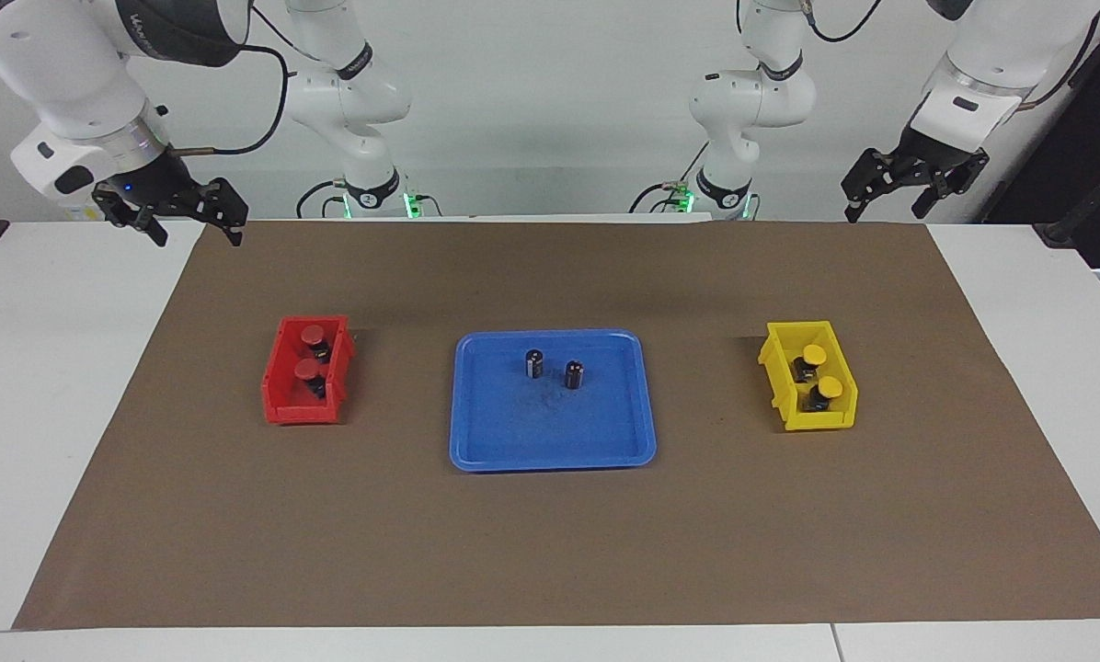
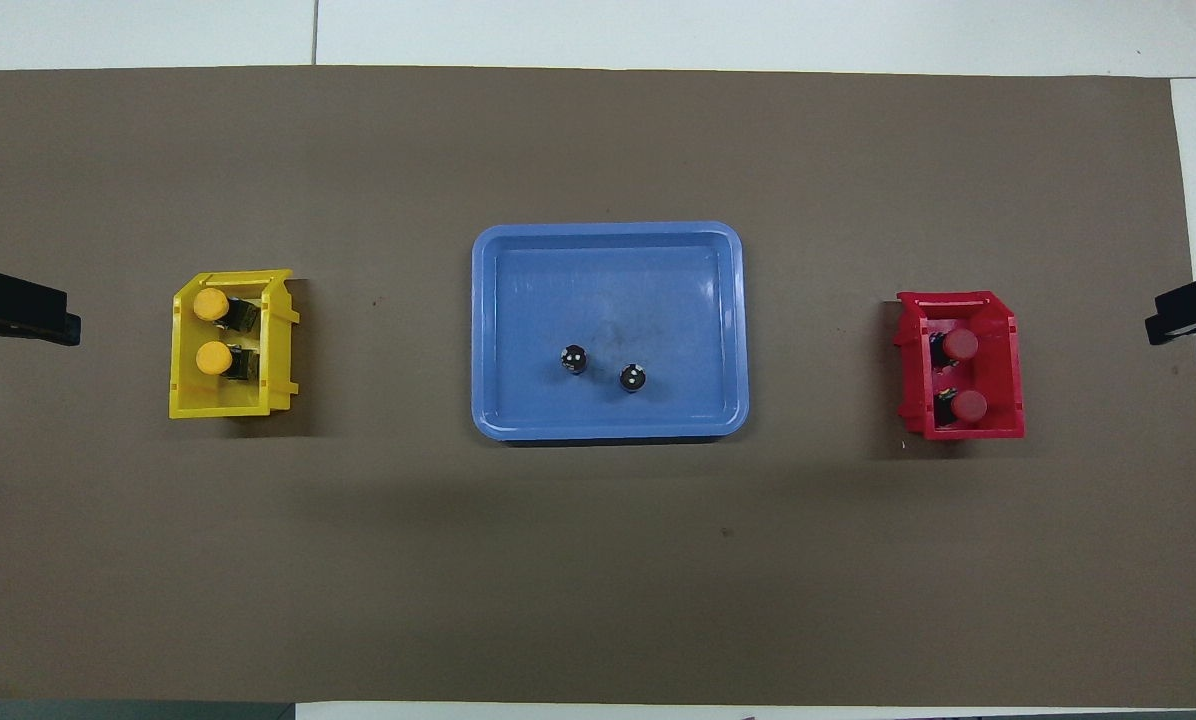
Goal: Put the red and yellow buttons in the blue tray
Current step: 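Reach the right gripper toward the red buttons in the red holder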
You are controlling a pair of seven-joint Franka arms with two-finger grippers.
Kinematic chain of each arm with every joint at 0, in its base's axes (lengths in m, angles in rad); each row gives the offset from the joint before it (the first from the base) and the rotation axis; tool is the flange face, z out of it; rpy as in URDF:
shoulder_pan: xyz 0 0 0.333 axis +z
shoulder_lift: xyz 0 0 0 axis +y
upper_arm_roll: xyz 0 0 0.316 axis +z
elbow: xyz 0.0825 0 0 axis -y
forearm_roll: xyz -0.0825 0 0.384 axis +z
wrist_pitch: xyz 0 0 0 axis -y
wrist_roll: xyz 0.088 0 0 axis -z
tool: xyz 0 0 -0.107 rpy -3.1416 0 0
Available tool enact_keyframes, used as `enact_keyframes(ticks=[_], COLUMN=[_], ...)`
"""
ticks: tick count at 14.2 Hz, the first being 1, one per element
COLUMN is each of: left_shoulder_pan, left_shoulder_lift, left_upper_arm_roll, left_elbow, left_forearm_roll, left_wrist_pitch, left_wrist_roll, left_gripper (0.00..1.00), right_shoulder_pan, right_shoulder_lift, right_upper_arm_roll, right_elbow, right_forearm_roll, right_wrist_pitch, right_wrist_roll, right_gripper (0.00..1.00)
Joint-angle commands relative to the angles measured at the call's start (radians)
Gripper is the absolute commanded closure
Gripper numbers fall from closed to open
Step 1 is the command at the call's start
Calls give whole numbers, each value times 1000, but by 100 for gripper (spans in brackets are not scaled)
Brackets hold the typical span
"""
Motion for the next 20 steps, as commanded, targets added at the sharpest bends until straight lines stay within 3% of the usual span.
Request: enact_keyframes(ticks=[1,9,13,15,20], left_shoulder_pan=[0,-3,-4,-3,3], left_shoulder_lift=[-25,-37,-128,-126,-125], left_upper_arm_roll=[4,6,4,4,4], left_elbow=[-27,-60,-258,-295,-315], left_forearm_roll=[-9,-9,-9,-9,-9], left_wrist_pitch=[-9,15,190,235,255], left_wrist_roll=[-6,-12,-8,-6,3], left_gripper=[0,0,0,0,0], right_shoulder_pan=[0,2,3,3,9], right_shoulder_lift=[-19,-19,-13,-3,153], right_upper_arm_roll=[0,0,1,1,18], right_elbow=[-26,-26,-25,-19,73], right_forearm_roll=[64,64,61,50,60], right_wrist_pitch=[37,32,73,84,113], right_wrist_roll=[21,21,14,14,20], right_gripper=[0,0,0,0,0])
